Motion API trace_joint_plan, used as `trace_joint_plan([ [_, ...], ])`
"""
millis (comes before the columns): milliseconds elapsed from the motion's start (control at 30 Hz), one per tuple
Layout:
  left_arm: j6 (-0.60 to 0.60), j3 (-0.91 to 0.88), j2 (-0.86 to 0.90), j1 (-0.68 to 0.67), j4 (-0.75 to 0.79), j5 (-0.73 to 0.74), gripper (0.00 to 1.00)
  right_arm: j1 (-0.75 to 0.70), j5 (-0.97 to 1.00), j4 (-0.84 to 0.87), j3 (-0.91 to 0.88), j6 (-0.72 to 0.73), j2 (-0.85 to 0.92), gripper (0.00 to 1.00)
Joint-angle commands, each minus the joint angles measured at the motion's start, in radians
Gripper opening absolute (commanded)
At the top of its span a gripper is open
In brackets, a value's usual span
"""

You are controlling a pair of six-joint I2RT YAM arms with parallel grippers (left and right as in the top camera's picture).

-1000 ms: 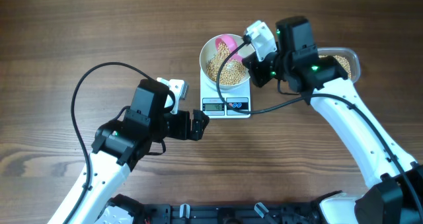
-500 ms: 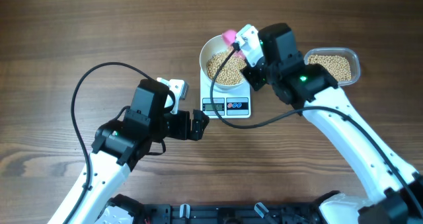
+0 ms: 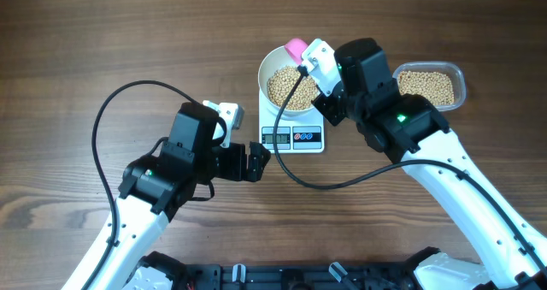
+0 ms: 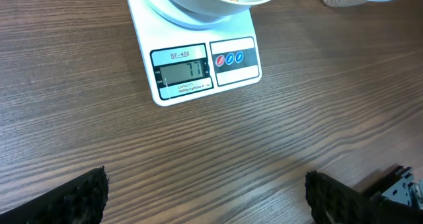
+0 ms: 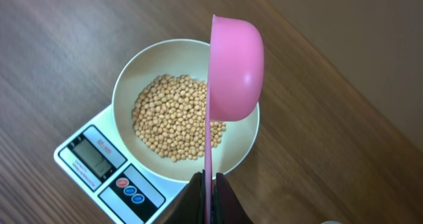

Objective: Scoop item into bowl and weigh 150g on scale
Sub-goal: 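Tip the pink scoop to pour soybeans into the white bowl, then return the empty scoop with the right gripper to the tub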

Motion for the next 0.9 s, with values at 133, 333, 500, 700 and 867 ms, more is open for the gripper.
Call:
trace_joint_plan([
  [133,0.021,0.010,0.002,0.006,0.003,0.009,1.00,-0.041,-0.039,0.043,0.014,0.244,0.008,0.04],
  [333,0.021,0.010,0.002,0.006,0.003,0.009,1.00,-0.412,-0.386,-0.021,0.024,0.321,0.008,0.04],
  [500,0.021,0.010,0.002,0.006,0.003,0.009,1.00,-0.705,-0.430,-0.077,0.024,0.349,0.008,0.04],
  [700,0.021,0.010,0.002,0.006,0.003,0.009,1.00,-0.819,-0.314,-0.170,-0.002,0.292,0.009,0.04],
  [867,0.021,0.010,0.002,0.006,0.003,0.009,1.00,-0.770,-0.169,-0.155,-0.058,0.161,0.022,0.04],
])
